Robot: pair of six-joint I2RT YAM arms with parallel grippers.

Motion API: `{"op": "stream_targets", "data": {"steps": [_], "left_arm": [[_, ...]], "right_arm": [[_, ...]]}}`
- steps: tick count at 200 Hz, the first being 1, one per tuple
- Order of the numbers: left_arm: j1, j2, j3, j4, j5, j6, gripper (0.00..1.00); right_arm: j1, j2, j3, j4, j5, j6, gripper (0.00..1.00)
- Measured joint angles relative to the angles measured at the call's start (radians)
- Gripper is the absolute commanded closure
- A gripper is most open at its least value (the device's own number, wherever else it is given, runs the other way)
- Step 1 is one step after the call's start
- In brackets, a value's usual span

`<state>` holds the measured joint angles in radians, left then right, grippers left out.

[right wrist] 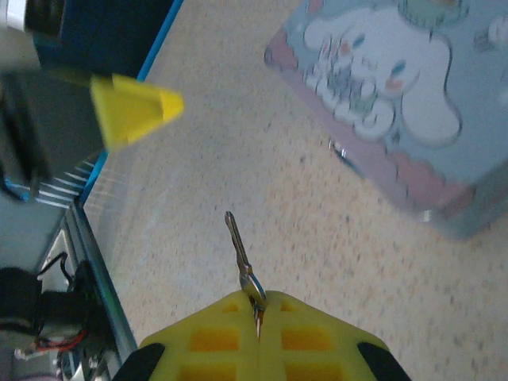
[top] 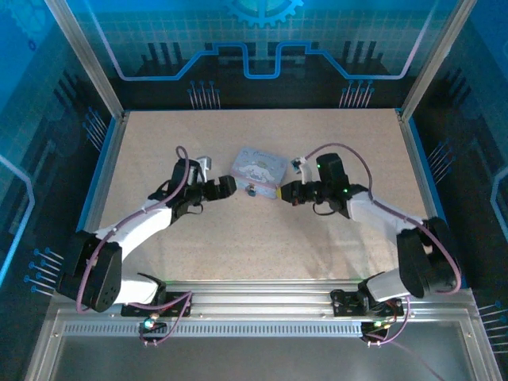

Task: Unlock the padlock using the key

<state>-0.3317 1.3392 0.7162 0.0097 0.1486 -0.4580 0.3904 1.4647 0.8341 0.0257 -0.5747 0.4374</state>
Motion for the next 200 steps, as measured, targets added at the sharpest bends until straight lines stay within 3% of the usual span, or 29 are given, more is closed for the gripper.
{"op": "stream_targets", "data": {"steps": [41,93,135,200], "left_arm": [[-0.024,0.035,0.018,0.019,0.021,0.020,0.01],[0.047,0.257,0.244,-0.001,0.032,0.026,0.02],[0.060,0.400,0.370,-0.035,0.033,0.050,0.04],[0.060,0.482,0.383,-0.073,0.042,0.058,0.12]], "right_arm": [[-0.007,0.197,0.166,0.029,-0.003,0.003,1.00],[-0.014,0.386,0.305,0.037,-0.002,0.019,1.00],[-0.020,0.451,0.363,0.011,0.006,0.019,1.00],[-0.020,0.460,0.379,-0.032,0.014,0.010,1.00]]}}
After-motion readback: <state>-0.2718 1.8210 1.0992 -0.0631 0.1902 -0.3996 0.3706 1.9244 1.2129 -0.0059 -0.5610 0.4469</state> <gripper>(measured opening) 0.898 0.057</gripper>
